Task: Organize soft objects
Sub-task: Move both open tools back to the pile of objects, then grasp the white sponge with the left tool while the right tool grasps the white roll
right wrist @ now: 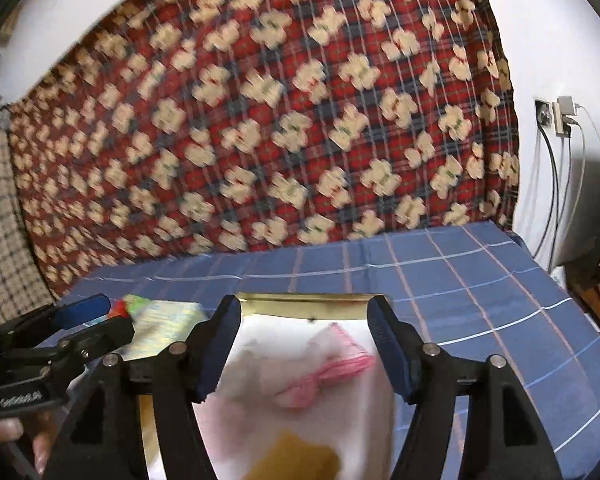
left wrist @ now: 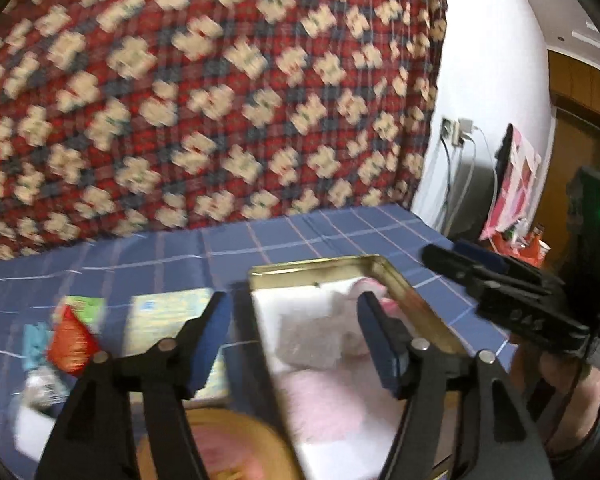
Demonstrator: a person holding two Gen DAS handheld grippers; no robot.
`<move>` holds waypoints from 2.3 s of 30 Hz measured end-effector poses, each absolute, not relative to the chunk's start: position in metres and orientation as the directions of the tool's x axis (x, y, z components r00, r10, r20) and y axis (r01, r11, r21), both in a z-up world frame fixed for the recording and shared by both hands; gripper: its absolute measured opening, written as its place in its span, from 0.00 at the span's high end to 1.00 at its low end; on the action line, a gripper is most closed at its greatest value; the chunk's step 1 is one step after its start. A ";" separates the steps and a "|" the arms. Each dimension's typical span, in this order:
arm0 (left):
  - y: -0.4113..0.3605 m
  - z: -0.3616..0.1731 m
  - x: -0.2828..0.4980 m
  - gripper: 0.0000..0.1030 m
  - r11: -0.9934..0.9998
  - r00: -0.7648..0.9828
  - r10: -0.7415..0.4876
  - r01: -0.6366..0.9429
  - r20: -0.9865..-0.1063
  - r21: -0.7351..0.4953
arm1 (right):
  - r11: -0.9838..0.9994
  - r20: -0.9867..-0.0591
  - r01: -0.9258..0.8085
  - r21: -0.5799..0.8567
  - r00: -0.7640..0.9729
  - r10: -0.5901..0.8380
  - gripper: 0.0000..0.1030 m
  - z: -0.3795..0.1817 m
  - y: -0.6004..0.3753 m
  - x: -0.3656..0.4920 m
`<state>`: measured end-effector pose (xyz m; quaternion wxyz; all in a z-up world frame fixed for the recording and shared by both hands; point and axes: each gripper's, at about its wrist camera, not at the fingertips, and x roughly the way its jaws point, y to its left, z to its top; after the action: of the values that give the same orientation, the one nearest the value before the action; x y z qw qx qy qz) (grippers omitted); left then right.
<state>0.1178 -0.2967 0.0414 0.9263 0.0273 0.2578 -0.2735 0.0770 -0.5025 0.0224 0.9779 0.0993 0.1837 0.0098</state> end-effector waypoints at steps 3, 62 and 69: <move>-0.266 0.045 0.107 0.29 0.880 0.770 -0.444 0.472 -0.458 -0.060 | 0.976 -0.312 -0.034 0.214 0.945 0.101 0.34 0.027 -0.481 0.061; -0.001 -0.040 0.043 0.06 0.983 0.897 0.009 -0.088 -0.442 -0.160 | 0.881 -0.636 -0.285 -0.377 0.771 -0.022 0.73 -0.075 -0.174 0.095; -0.003 -0.040 0.046 0.06 0.984 0.890 0.005 -0.086 -0.456 -0.156 | 0.913 -0.639 -0.338 -0.228 0.760 0.122 0.74 -0.067 -0.188 0.095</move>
<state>0.0455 -0.0028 -0.0402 0.9683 -0.0864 0.2332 0.0234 0.0949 -0.1879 -0.0669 0.9230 -0.1672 0.3234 0.1245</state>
